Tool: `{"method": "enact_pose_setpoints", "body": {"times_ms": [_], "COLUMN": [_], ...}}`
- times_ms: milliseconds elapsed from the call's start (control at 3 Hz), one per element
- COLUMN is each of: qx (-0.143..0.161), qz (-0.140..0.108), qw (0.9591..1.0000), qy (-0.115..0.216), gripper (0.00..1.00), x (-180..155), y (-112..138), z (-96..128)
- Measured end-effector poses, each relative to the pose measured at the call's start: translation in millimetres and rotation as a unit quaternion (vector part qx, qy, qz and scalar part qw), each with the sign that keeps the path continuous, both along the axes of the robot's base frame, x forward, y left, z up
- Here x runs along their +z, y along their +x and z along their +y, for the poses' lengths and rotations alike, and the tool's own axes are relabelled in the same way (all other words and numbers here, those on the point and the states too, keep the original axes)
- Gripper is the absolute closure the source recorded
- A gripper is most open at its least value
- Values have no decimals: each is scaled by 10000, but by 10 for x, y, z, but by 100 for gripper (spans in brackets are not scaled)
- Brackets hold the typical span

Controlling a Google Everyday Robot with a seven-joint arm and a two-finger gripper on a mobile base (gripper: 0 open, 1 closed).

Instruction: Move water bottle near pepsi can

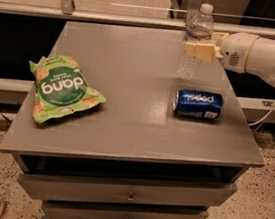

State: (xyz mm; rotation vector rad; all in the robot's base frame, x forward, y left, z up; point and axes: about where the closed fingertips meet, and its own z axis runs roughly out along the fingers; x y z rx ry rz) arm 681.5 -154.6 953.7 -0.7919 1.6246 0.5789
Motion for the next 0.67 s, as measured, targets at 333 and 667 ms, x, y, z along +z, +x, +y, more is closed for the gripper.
{"method": "enact_pose_setpoints", "body": {"times_ms": [333,667], "qx": [72,179], "qz": [243,394], "qw": [9997,9990], "qy": [-45,-69], "gripper": [85,62], "x": [-76,-227], "y": [-154,-227], "z": [-174,-242]}}
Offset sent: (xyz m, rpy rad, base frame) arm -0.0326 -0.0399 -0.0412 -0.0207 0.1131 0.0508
